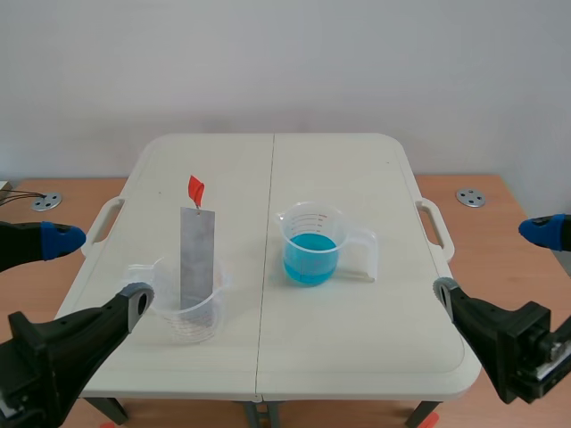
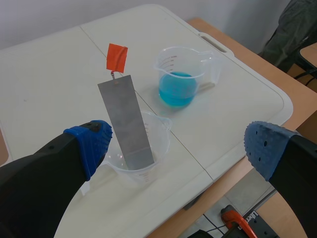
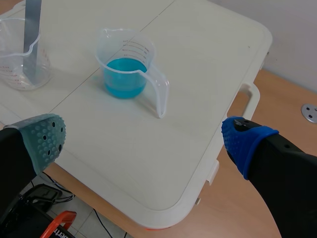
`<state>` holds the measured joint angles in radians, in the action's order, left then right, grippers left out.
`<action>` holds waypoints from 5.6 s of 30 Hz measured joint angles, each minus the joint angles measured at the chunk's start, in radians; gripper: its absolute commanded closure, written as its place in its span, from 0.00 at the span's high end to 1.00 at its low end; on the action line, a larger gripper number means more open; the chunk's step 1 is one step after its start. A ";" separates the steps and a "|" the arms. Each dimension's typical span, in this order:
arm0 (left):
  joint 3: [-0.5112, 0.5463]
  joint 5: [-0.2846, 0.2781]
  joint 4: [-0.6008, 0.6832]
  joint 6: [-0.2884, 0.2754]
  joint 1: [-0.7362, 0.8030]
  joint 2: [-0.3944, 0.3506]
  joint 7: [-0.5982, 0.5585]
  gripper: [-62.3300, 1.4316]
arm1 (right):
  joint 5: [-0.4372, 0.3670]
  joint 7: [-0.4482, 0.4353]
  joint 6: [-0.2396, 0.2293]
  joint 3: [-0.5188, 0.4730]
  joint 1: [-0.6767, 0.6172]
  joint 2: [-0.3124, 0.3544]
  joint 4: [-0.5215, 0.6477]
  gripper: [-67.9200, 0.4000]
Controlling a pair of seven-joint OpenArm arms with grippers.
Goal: Hold the metal plate by the orange handle, dip it into the blue solution, take it out and point at it, then put the plate back in the beaker on the left.
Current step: 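Lift the metal plate out of the left beaker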
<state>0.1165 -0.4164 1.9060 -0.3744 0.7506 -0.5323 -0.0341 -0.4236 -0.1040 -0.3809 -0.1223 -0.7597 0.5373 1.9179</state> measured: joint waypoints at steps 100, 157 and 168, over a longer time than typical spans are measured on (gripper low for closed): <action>0.336 0.262 -0.207 -0.003 0.535 -0.002 -0.068 0.05 | 0.086 0.181 -0.060 0.771 1.036 -0.434 -0.721 0.98; 0.336 0.278 -0.208 -0.011 0.529 -0.002 -0.065 0.05 | 0.110 0.173 -0.333 0.787 1.066 -0.499 -0.764 0.02; 0.336 0.278 -0.208 -0.011 0.529 -0.002 -0.065 0.05 | 0.090 0.158 -0.341 0.787 1.064 -0.492 -0.764 0.03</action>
<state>0.4522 -0.1387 1.6985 -0.3855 1.2793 -0.5346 -0.0994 -0.3332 0.0536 -0.7223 0.6643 0.3038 0.0448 1.1538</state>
